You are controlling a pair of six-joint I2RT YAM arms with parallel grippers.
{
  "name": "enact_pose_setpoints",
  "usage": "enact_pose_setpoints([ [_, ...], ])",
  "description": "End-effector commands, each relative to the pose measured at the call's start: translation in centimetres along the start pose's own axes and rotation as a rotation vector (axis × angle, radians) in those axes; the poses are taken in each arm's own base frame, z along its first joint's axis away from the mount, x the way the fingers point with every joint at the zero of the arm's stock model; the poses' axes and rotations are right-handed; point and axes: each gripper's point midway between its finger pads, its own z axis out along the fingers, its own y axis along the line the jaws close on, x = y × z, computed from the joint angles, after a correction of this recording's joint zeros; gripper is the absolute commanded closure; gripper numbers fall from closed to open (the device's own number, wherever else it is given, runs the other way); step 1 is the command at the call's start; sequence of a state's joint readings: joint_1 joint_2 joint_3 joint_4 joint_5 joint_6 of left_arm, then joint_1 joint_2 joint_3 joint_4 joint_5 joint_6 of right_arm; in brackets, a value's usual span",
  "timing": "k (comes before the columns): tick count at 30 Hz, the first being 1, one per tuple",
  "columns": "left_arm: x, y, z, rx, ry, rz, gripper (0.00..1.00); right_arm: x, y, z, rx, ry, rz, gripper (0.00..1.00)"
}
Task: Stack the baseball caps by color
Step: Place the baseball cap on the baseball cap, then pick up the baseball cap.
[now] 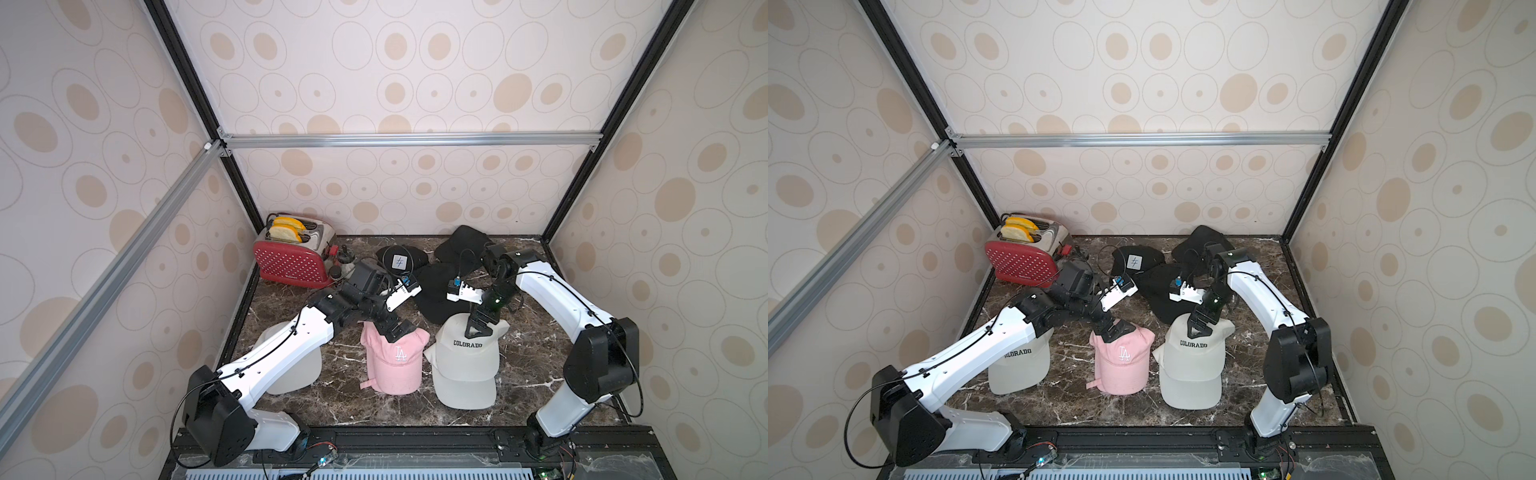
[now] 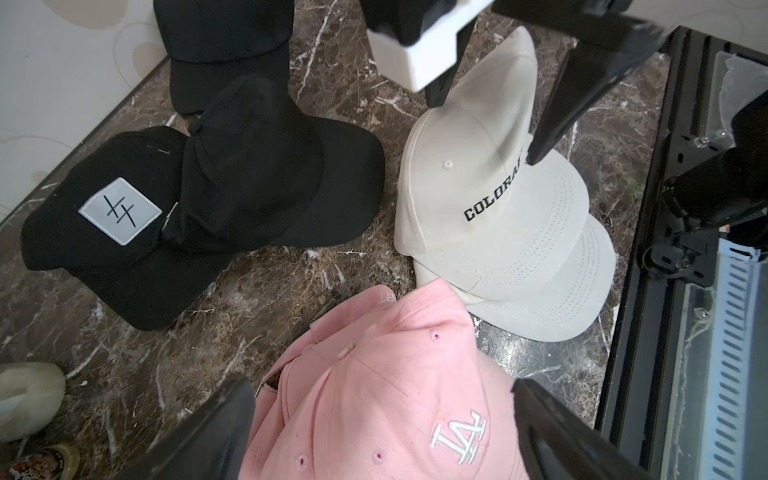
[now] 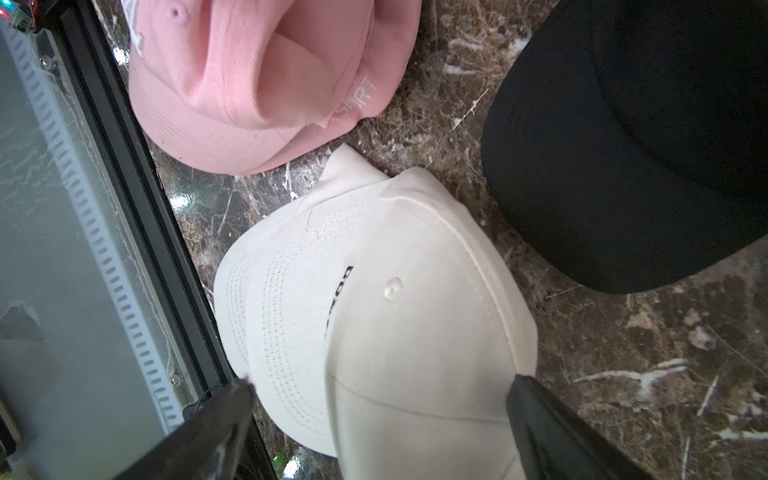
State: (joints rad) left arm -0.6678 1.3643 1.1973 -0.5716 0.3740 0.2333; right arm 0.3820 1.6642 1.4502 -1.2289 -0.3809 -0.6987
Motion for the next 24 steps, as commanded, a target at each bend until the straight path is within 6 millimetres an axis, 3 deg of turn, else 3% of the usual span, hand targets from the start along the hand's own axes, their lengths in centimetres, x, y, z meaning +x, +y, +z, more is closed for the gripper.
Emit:
enact_pose_setpoints([
  [1,-1.0,0.3,-0.6,-0.015,-0.008,0.012,0.01,0.6,0.3,-0.4,0.043,0.010,-0.038,0.00],
  [5,-0.9,0.3,-0.2,-0.006,0.000,0.011,0.01,0.6,-0.4,0.0,0.043,0.030,-0.003,0.01],
  [8,-0.8,-0.7,-0.1,0.054,-0.008,0.029,0.01,-0.4,-0.9,0.0,0.024,0.008,0.023,0.05],
  [11,-1.1,-1.7,-0.5,0.102,-0.032,0.042,0.01,-0.1,-1.0,0.9,0.005,0.026,0.024,0.07],
  [18,-0.8,-4.1,-1.8,0.198,-0.094,0.114,0.01,-0.4,0.6,1.1,-0.061,-0.017,0.000,0.24],
  [24,-0.5,-3.7,-1.4,0.178,-0.080,0.112,0.01,0.5,0.9,1.5,-0.078,0.019,-0.010,0.27],
])
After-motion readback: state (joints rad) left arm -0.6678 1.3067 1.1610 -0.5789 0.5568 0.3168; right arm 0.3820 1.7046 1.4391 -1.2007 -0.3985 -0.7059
